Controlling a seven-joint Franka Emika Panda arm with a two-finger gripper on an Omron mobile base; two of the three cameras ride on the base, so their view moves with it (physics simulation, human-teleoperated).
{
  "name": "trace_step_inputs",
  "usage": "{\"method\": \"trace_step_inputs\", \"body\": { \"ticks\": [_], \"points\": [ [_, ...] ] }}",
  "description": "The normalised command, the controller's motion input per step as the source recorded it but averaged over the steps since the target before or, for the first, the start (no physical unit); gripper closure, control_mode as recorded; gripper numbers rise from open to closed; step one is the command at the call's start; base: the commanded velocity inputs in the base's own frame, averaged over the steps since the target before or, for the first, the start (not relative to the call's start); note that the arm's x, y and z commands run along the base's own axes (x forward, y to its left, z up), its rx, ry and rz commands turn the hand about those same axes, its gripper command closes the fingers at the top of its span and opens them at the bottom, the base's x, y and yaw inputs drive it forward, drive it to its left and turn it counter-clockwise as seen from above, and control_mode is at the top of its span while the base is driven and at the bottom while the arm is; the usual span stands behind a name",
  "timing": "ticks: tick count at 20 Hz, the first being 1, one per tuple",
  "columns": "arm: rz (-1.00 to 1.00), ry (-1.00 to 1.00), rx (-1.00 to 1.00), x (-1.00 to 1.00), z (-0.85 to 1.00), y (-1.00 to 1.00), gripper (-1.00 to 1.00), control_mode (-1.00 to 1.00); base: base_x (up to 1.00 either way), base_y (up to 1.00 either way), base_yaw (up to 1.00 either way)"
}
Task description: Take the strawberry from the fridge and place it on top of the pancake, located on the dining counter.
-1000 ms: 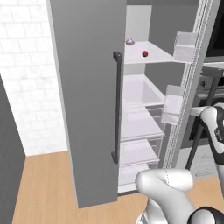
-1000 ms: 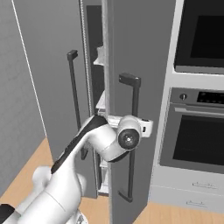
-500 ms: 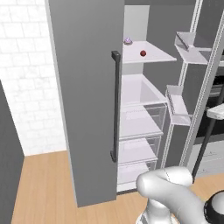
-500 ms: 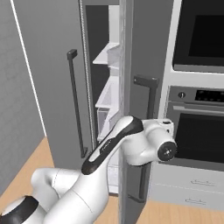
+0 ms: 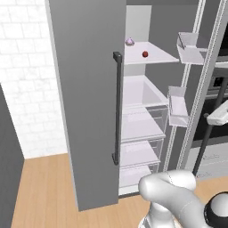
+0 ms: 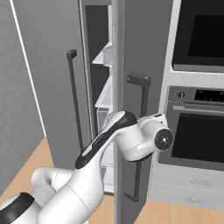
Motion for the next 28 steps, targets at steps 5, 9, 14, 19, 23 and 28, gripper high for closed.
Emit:
{"method": "trace_step_inputs", "body": {
  "ticks": [5, 9, 14, 19, 23, 28],
  "points": [
    [0.20, -0.07, -0.04, -0.16, 0.00, 0.03, -1.00, -1.00, 0.00, 0.00, 0.00],
    [0.05, 0.00, -0.01, -0.18, 0.02, -0.20, -1.00, -1.00, 0.00, 0.00, 0.00],
    [-0.01, 0.00, 0.00, -0.33, 0.04, -0.46, -1.00, -1.00, 0.00, 0.00, 0.00],
    [-0.05, -0.06, -0.02, -0.88, 0.17, -0.12, -1.00, -1.00, 0.00, 0.00, 0.00],
    [-0.08, -0.09, -0.15, -0.77, 0.42, 0.23, -1.00, -1.00, 0.00, 0.00, 0.00],
    [-0.08, -0.02, -0.19, -0.54, 0.55, 0.36, -1.00, -1.00, 0.00, 0.00, 0.00]
  ]
}}
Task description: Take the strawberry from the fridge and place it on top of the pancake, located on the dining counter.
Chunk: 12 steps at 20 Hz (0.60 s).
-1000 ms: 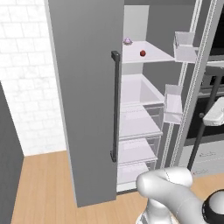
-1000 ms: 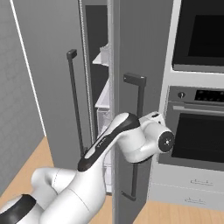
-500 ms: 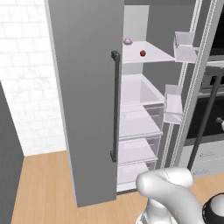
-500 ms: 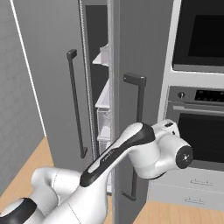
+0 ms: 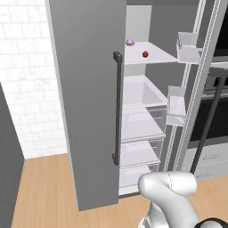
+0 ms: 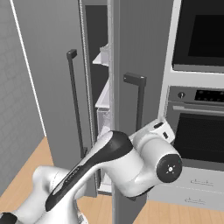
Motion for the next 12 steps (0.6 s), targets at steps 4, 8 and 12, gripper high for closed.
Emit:
{"method": "trace_step_inputs", "body": {
  "ticks": [4, 8, 12],
  "points": [
    [-0.04, 0.00, -0.26, -0.38, 0.64, 0.40, -1.00, -1.00, 0.00, 0.00, 0.00],
    [-0.04, 0.00, -0.26, -0.10, 0.53, 0.42, -1.00, -1.00, 0.00, 0.00, 0.00],
    [-0.05, 0.04, -0.26, 0.00, 0.32, 0.54, -1.00, -1.00, 0.00, 0.00, 0.00]
  ]
}}
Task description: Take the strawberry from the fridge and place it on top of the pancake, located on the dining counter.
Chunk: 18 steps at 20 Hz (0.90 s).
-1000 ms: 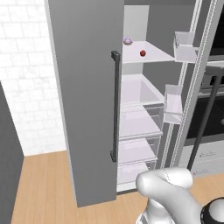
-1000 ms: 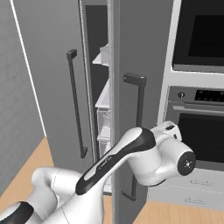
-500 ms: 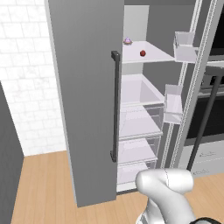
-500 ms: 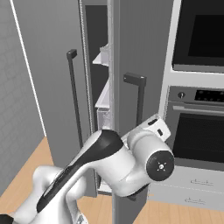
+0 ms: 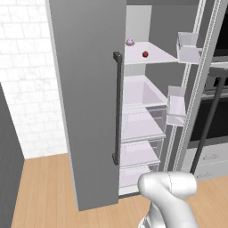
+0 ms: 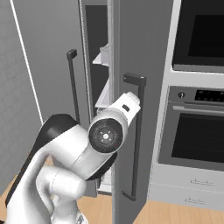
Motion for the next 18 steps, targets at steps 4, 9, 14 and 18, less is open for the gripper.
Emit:
{"method": "trace_step_inputs", "body": {
  "ticks": [4, 9, 14, 18],
  "points": [
    [-0.05, 0.11, -0.28, 0.15, 0.15, 0.64, -1.00, -1.00, 0.00, 0.00, 0.00],
    [-0.06, 0.18, -0.27, 0.46, 0.14, 0.70, -1.00, -1.00, 0.00, 0.00, 0.00],
    [-0.07, 0.19, -0.24, 0.60, 0.27, 0.55, -1.00, -1.00, 0.00, 0.00, 0.00],
    [-0.05, 0.16, -0.27, 0.59, 0.38, 0.56, -1.00, -1.00, 0.00, 0.00, 0.00]
  ]
}}
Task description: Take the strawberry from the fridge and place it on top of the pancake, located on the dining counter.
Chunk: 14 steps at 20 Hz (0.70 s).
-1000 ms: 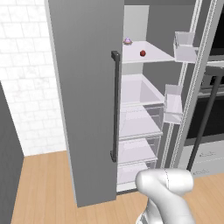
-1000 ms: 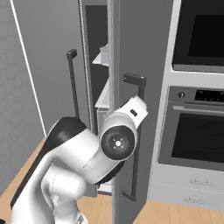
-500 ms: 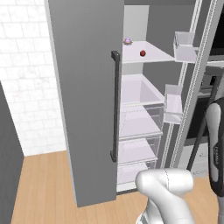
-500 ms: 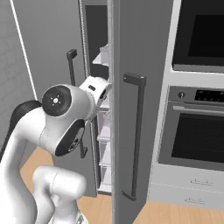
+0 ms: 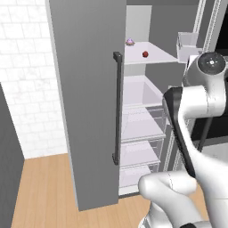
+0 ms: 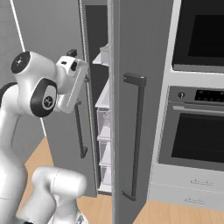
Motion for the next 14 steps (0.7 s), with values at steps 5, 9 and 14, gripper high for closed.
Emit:
{"method": "trace_step_inputs", "body": {
  "ticks": [5, 9, 14],
  "points": [
    [-0.09, 0.12, -0.25, 0.58, 0.16, 0.54, -1.00, -1.00, 0.00, 0.00, 0.00],
    [-0.13, 0.09, -0.20, 0.69, 0.00, 0.49, -1.00, -1.00, 0.00, 0.00, 0.00],
    [-0.10, 0.06, -0.17, 0.82, 0.00, 0.36, -1.00, -1.00, 0.00, 0.00, 0.00]
  ]
}}
